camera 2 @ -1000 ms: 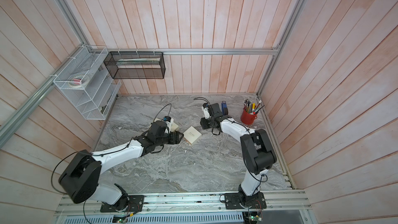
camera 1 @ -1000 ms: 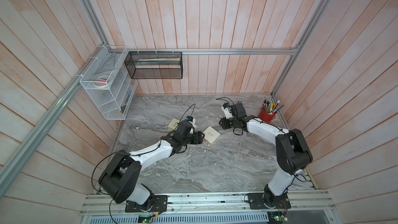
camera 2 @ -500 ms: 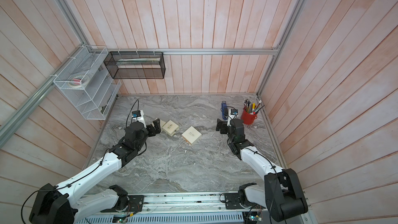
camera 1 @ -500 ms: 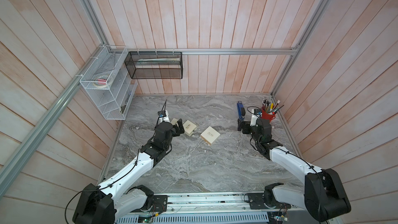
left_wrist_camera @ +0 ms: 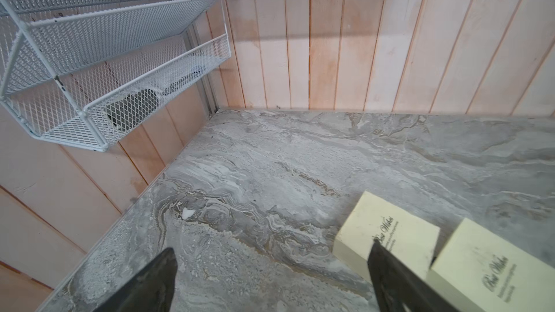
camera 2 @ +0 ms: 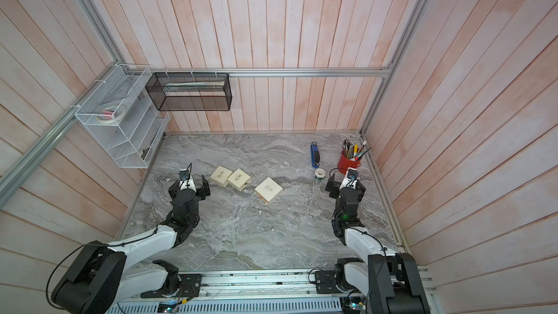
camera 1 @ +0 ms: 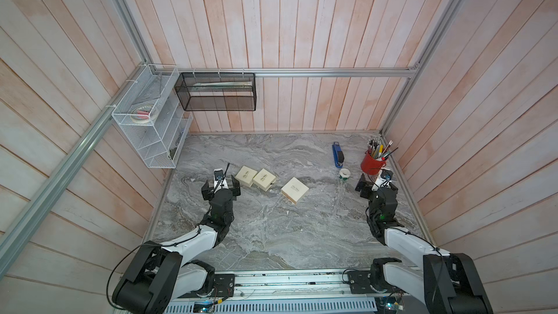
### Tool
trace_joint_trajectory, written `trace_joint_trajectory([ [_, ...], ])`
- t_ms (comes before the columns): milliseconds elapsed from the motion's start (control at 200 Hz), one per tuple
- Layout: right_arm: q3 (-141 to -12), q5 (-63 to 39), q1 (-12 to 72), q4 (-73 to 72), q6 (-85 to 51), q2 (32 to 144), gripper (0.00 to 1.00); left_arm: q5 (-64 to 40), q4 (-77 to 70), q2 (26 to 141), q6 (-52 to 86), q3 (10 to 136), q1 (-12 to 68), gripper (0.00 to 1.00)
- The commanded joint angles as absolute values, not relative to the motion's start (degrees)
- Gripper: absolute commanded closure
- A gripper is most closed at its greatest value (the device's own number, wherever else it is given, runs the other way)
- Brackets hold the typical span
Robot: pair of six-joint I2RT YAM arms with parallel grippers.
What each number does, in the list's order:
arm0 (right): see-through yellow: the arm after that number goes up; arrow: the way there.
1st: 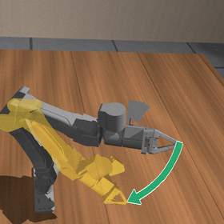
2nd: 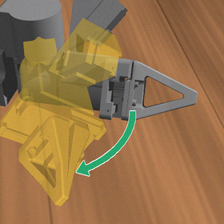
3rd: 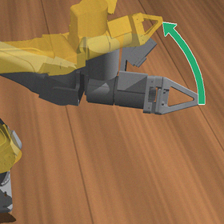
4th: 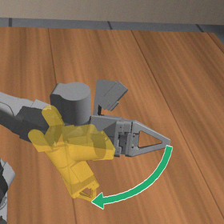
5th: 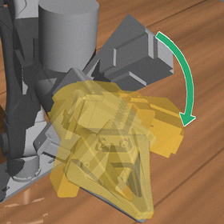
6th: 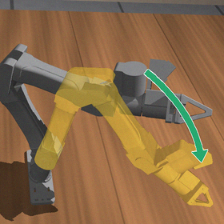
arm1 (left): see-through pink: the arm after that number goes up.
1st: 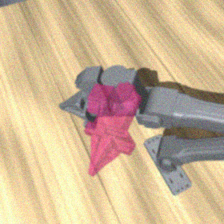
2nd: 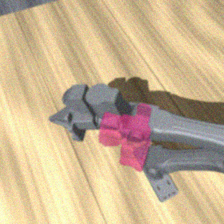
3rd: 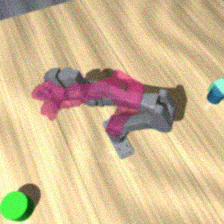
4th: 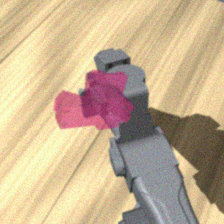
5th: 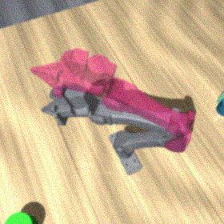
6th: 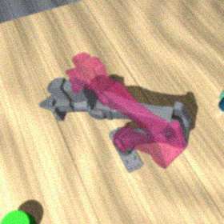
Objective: Place the earrings into the drawer-style jewelry box
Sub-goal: Reset both arms
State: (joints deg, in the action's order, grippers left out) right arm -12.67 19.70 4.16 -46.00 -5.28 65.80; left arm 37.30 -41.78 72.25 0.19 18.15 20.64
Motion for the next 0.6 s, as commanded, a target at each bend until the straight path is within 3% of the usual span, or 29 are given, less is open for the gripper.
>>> trace_joint_trajectory([
  [0, -11.51, 21.14, 3.77, -54.85, -2.35, 69.18, 0.02, 34.67, -53.98, 76.28, -3.56, 16.53, 18.53, 0.00],
  [120, -9.83, 20.30, 3.34, -64.20, -3.18, 75.01, 0.02, 29.58, -61.67, 80.95, -4.13, 14.86, 15.76, 0.00],
  [470, -9.40, 14.30, 2.03, -84.85, -0.49, 91.10, 0.02, 15.67, -56.29, 79.80, -0.22, 16.43, 5.81, 0.00],
  [595, -12.22, 11.84, 0.99, -75.09, -1.68, 88.64, 0.02, 12.17, -64.69, 84.25, -0.23, 14.74, 3.09, 0.00],
])
